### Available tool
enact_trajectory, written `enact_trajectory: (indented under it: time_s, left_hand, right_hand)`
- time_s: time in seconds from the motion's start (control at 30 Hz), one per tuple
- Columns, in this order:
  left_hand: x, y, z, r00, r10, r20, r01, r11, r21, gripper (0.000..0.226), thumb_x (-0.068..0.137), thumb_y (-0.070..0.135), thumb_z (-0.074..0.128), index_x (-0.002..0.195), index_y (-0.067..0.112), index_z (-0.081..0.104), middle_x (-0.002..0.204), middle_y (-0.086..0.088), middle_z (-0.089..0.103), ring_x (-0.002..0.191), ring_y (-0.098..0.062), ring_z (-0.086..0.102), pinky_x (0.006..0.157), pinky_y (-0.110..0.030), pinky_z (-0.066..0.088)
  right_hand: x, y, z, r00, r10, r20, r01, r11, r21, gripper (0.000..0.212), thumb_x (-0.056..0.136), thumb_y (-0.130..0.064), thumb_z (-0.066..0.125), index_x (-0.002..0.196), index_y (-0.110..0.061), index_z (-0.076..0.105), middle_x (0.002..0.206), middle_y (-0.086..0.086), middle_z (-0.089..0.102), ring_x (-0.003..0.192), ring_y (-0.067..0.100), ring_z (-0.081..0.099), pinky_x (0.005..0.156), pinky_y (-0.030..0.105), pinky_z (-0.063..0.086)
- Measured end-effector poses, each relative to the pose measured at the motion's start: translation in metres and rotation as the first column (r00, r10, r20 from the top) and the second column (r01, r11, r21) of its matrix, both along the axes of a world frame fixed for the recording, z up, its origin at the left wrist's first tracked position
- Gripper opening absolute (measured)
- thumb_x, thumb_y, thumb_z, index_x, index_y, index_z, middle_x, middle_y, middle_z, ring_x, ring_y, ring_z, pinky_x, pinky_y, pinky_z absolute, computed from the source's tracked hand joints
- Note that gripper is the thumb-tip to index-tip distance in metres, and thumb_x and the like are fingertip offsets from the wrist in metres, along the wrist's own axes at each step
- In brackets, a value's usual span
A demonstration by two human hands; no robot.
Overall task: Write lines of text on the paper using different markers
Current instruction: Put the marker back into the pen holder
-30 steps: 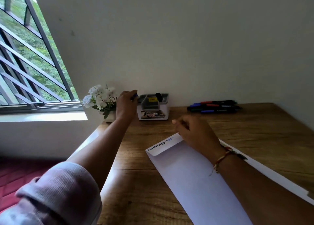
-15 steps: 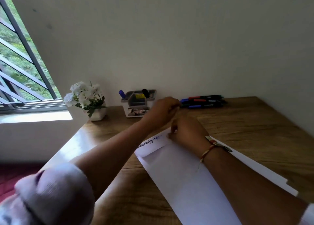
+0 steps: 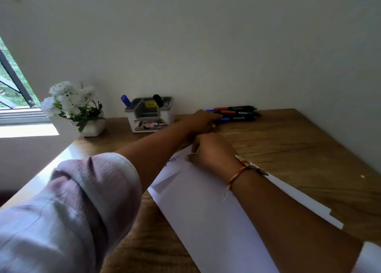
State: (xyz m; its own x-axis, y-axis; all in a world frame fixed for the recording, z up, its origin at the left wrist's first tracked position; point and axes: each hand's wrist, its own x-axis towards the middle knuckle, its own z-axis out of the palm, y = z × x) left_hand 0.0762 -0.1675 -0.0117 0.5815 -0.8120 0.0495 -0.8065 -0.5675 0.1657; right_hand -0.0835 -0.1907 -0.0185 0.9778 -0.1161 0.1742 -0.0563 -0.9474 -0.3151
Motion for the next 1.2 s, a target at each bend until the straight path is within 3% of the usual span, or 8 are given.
enact_trajectory:
  time_s: [0.2, 0.4, 0.77, 0.83, 0.93, 1.03, 1.1, 1.2]
  left_hand:
    - [0.014, 0.001, -0.002, 0.99, -0.007, 0.139, -0.004, 0.997, 0.078, 0.05, 0.102, 0.022, 0.049, 0.15, 0.013, 0.038, 0.145, -0.019, 0.043, 0.128, -0.036, 0.042, 0.107, -0.042, 0.035]
    - [0.019, 0.02, -0.008, 0.973, 0.036, 0.227, -0.04, 0.999, 0.015, 0.035, 0.098, 0.031, 0.055, 0.129, 0.015, 0.06, 0.125, -0.015, 0.051, 0.112, -0.031, 0.046, 0.083, -0.037, 0.039]
    - [-0.042, 0.088, -0.008, 0.972, 0.216, 0.093, -0.184, 0.945, -0.27, 0.017, 0.095, 0.016, 0.059, 0.108, 0.009, 0.067, 0.108, -0.011, 0.067, 0.096, -0.025, 0.062, 0.077, -0.032, 0.046]
    - [-0.053, 0.107, -0.007, 0.96, 0.27, 0.072, -0.238, 0.926, -0.293, 0.016, 0.096, 0.017, 0.057, 0.108, 0.011, 0.066, 0.106, -0.009, 0.067, 0.094, -0.022, 0.061, 0.077, -0.03, 0.045]
    - [-0.067, 0.136, -0.004, 0.946, 0.324, 0.007, -0.294, 0.869, -0.398, 0.014, 0.096, 0.018, 0.06, 0.109, 0.018, 0.064, 0.1, 0.002, 0.063, 0.087, -0.012, 0.058, 0.075, -0.025, 0.047]
    - [-0.079, 0.158, 0.002, 0.938, 0.312, -0.152, -0.341, 0.741, -0.578, 0.018, 0.089, 0.019, 0.07, 0.1, 0.031, 0.062, 0.097, 0.015, 0.062, 0.086, 0.001, 0.059, 0.073, -0.015, 0.045]
    - [-0.087, 0.169, 0.0, 0.925, 0.209, -0.318, -0.375, 0.643, -0.668, 0.024, 0.086, 0.014, 0.075, 0.093, 0.033, 0.062, 0.103, 0.009, 0.067, 0.093, -0.007, 0.065, 0.081, -0.024, 0.052]
    - [-0.097, 0.175, -0.005, 0.884, 0.023, -0.468, -0.393, 0.579, -0.714, 0.026, 0.082, 0.004, 0.076, 0.092, 0.025, 0.067, 0.105, -0.006, 0.07, 0.101, -0.025, 0.068, 0.09, -0.038, 0.056]
  right_hand:
    - [0.0, 0.002, 0.001, 1.0, -0.009, -0.019, 0.009, 1.0, 0.01, 0.037, 0.089, -0.047, 0.068, 0.112, -0.018, 0.069, 0.123, 0.006, 0.066, 0.113, 0.023, 0.058, 0.089, 0.032, 0.043]
    - [-0.001, 0.006, 0.005, 0.999, -0.026, -0.048, 0.025, 1.0, -0.011, 0.038, 0.091, -0.046, 0.066, 0.117, -0.018, 0.066, 0.126, 0.005, 0.063, 0.115, 0.021, 0.057, 0.095, 0.034, 0.045]
    - [-0.009, 0.004, 0.019, 0.997, 0.02, -0.07, -0.019, 1.0, 0.02, 0.033, 0.092, -0.04, 0.067, 0.112, -0.014, 0.074, 0.116, 0.006, 0.07, 0.105, 0.022, 0.064, 0.088, 0.03, 0.05]
    - [-0.01, 0.004, 0.017, 0.998, 0.024, -0.059, -0.022, 0.999, 0.039, 0.03, 0.093, -0.04, 0.067, 0.104, -0.015, 0.077, 0.108, 0.005, 0.072, 0.097, 0.022, 0.065, 0.079, 0.029, 0.049]
    - [-0.01, 0.005, 0.012, 0.999, 0.032, -0.019, -0.03, 0.993, 0.119, 0.026, 0.09, -0.041, 0.069, 0.097, -0.017, 0.077, 0.099, 0.003, 0.073, 0.089, 0.019, 0.065, 0.074, 0.028, 0.049]
    - [-0.008, 0.005, 0.009, 0.999, 0.016, 0.033, -0.022, 0.98, 0.196, 0.035, 0.087, -0.048, 0.071, 0.104, -0.018, 0.075, 0.103, 0.002, 0.071, 0.094, 0.018, 0.065, 0.084, 0.034, 0.054]
    - [-0.007, 0.006, 0.008, 0.996, 0.007, 0.092, -0.034, 0.954, 0.298, 0.041, 0.086, -0.054, 0.069, 0.103, -0.017, 0.075, 0.098, 0.002, 0.072, 0.09, 0.017, 0.065, 0.082, 0.035, 0.055]
    - [-0.01, 0.011, 0.009, 0.988, 0.047, 0.148, -0.125, 0.807, 0.578, 0.038, 0.085, -0.057, 0.068, 0.099, -0.022, 0.075, 0.085, -0.002, 0.074, 0.078, 0.01, 0.07, 0.061, 0.022, 0.051]
